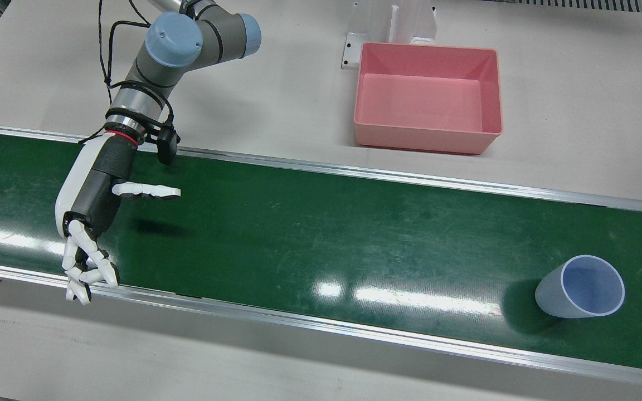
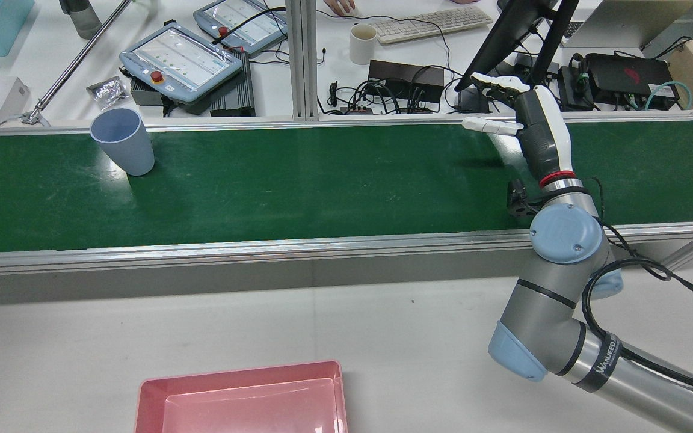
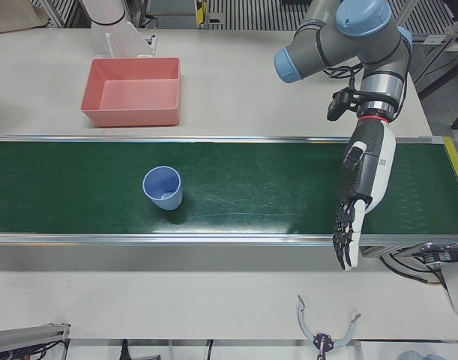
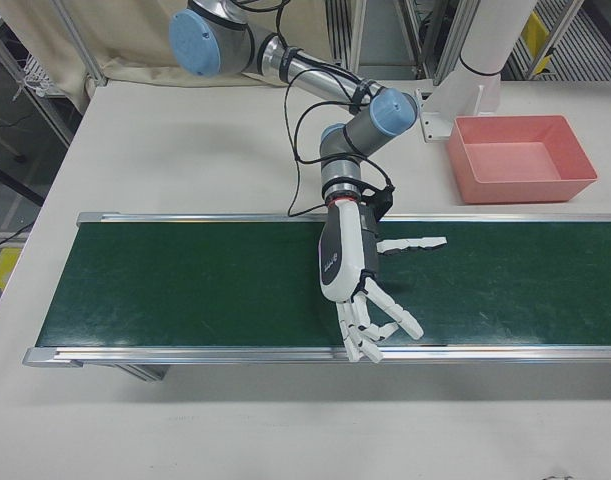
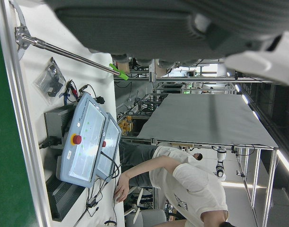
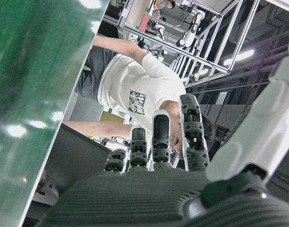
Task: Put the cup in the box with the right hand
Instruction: 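Hold the open right hand in the cup's path as it approaches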
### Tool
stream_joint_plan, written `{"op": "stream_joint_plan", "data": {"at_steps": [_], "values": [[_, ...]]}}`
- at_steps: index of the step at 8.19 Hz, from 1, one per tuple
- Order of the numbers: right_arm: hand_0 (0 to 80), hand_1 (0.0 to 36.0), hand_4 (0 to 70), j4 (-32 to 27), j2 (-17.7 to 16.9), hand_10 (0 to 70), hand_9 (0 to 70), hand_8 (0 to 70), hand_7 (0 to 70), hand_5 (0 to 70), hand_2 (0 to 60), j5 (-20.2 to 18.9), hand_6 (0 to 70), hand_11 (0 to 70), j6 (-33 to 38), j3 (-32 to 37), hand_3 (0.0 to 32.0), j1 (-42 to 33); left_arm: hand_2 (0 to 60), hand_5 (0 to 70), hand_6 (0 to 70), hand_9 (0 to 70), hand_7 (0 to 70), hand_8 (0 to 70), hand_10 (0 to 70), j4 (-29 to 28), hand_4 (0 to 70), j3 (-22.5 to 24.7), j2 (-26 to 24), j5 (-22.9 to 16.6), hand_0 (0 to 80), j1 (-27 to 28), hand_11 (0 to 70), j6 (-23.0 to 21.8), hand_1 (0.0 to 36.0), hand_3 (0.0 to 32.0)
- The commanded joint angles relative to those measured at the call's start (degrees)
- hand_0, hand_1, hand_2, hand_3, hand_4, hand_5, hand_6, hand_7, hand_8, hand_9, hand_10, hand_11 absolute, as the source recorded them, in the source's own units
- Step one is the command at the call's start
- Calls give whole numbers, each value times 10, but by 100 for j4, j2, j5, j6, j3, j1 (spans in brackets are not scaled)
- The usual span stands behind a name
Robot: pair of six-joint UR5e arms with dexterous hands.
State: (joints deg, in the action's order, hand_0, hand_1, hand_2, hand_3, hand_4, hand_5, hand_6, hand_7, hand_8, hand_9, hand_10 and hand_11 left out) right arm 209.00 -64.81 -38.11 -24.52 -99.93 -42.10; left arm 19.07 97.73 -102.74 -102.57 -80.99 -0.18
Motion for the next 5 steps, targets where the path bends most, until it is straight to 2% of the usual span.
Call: {"op": "stream_joint_plan", "data": {"at_steps": [1, 5], "values": [[437, 52, 279, 9, -50, 55, 233, 87, 609, 20, 4, -21, 131, 83, 0, -166, 0, 18, 0, 0, 0, 0, 0, 0, 0, 0, 0, 0, 0, 0, 0, -4, 0, 0, 0, 0], [446, 37, 311, 9, -23, 56, 235, 88, 620, 20, 0, -13, 133, 84, -26, -115, 0, 176, 0, 0, 0, 0, 0, 0, 0, 0, 0, 0, 0, 0, 0, 5, 0, 0, 0, 0]]}}
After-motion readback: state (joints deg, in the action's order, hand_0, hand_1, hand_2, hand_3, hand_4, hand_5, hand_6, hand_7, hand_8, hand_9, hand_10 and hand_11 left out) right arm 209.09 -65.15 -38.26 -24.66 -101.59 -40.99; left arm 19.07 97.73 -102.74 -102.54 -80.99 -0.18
